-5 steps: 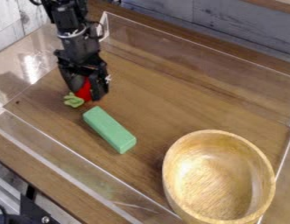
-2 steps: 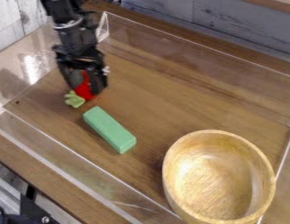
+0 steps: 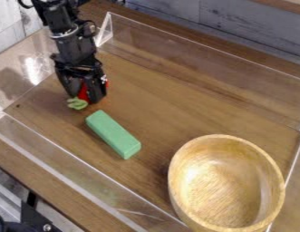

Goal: Move the red object to the right side of the table

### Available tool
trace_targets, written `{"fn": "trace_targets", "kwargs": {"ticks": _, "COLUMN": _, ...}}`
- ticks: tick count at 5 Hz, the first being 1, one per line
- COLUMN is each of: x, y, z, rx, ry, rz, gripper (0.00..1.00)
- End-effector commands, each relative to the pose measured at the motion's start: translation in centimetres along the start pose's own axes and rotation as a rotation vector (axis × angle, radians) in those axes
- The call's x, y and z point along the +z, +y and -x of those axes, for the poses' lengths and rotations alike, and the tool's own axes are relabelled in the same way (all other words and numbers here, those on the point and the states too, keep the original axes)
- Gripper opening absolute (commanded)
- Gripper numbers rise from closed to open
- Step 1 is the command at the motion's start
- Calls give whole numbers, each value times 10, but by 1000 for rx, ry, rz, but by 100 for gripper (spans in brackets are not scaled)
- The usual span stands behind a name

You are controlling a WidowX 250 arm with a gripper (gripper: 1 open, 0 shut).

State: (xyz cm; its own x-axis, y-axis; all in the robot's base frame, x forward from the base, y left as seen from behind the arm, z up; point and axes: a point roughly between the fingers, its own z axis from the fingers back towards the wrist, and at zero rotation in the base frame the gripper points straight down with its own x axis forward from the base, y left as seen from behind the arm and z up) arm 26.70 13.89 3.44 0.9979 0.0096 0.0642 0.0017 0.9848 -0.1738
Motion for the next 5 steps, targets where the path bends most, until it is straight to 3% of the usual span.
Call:
{"fn": "trace_targets", "kwargs": {"ticks": 1, "x": 8, "y": -4, "z": -14, "rx": 7, "ry": -36, "rz": -20, "gripper": 0}}
{"fn": "trace_targets", "kwargs": {"ticks": 3, "x": 44, "y": -36, "z": -13, "rx": -14, "ry": -45, "rz": -45, "gripper": 0}}
{"fn": "trace_targets", "kwargs": {"ticks": 4, "x": 65, "y": -78, "z": -21, "rx": -6, "ry": -73, "rz": -42, "gripper": 0}}
{"fn": "trace_targets", "kwargs": {"ticks": 5, "x": 65, "y": -129, "z": -34, "rx": -31, "ry": -82, "rz": -22, "gripper": 0}}
